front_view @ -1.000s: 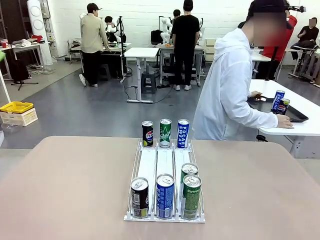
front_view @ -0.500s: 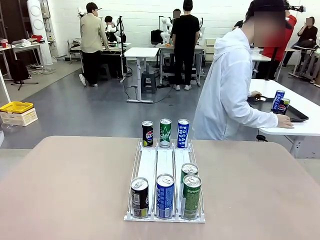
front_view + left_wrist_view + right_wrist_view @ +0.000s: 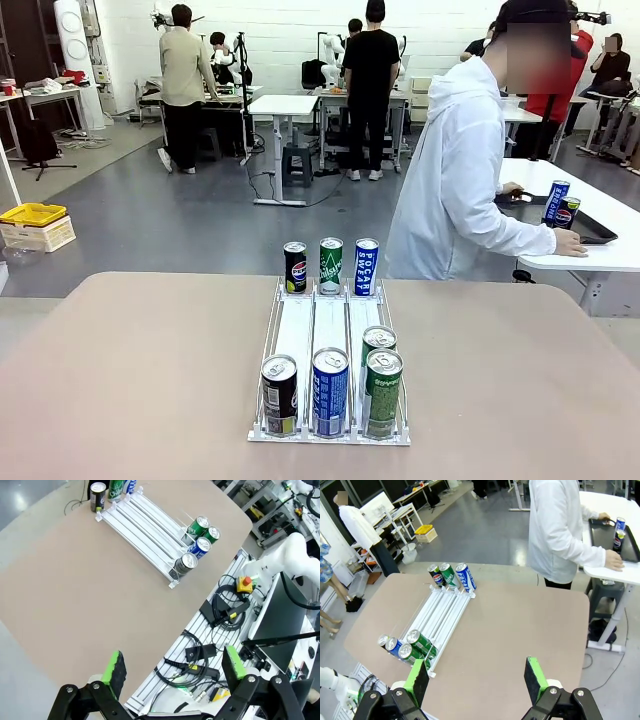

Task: Retrieve and hand over the desired beverage to the person.
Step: Place the picked can on the Handle tray extended by the person.

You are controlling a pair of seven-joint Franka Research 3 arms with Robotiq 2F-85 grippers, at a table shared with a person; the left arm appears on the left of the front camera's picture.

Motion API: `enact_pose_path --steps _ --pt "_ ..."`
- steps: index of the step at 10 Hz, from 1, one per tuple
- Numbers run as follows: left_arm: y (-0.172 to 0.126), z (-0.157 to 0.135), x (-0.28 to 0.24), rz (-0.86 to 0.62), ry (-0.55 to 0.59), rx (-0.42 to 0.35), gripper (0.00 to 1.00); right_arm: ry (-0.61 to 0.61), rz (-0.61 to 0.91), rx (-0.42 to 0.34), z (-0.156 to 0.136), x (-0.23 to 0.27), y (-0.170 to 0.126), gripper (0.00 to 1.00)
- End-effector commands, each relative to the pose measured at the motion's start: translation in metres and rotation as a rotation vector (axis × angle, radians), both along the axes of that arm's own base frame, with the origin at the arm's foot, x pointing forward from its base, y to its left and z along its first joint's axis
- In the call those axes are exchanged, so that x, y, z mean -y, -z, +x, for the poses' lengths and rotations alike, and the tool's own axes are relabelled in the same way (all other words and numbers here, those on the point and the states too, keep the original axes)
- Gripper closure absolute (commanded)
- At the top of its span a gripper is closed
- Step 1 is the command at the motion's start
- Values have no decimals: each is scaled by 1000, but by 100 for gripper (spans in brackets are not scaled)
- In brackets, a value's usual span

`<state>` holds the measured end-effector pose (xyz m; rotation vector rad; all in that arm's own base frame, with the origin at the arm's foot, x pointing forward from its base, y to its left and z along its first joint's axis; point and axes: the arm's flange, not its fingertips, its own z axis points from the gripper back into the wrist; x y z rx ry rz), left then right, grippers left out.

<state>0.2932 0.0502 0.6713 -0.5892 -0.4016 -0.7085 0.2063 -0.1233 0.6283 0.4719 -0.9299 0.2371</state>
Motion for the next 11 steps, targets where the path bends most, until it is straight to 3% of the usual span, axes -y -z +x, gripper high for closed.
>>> enact_pose_path --steps 1,2,3,11 --pt "3 -7 7 9 -15 53 0 -2 2 -1 1 -1 2 0" --pt "3 -9 10 26 -24 61 0 -2 2 -1 1 -1 2 0" --pt "0 -3 3 6 -3 14 0 -2 2 -1 1 -1 2 0" --pt "0 -3 3 6 -3 14 0 -2 2 -1 1 -1 2 0"
